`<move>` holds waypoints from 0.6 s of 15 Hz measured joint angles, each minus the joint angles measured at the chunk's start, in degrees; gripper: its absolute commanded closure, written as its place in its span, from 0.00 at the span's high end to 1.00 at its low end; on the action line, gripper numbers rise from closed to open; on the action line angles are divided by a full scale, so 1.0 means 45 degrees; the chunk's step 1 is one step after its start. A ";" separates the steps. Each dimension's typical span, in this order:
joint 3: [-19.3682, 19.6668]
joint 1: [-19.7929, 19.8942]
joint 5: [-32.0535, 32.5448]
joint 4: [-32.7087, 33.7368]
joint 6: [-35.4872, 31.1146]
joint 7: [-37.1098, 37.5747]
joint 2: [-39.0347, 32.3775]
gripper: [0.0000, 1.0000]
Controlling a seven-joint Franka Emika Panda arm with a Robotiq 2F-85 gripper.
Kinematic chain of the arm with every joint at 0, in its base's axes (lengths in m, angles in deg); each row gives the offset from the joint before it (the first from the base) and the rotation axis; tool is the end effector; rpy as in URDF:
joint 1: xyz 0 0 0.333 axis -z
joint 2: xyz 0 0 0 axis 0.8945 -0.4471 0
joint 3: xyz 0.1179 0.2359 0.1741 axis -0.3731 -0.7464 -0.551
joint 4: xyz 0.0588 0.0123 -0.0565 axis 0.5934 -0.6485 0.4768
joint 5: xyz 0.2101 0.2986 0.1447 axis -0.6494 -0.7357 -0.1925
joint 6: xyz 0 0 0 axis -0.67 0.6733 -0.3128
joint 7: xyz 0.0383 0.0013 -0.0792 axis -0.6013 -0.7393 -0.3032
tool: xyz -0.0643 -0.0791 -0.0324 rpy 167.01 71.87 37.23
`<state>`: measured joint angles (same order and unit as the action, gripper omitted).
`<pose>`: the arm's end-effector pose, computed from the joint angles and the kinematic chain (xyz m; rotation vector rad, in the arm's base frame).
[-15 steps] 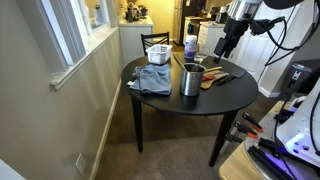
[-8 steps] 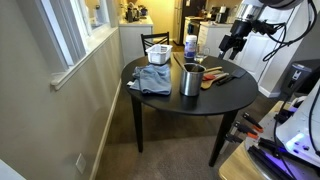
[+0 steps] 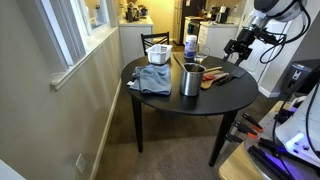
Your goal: Put the black spatula inside the silver bowl
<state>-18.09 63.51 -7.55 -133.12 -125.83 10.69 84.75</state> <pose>0.3478 -0.0892 0.3508 -2.7216 0.5545 -0.0810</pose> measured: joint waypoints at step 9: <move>0.0650 0.0568 -0.1268 0.0002 -0.0875 -0.0951 -0.1652 1.00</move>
<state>-15.17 66.06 -13.25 -133.11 -129.77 6.41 77.32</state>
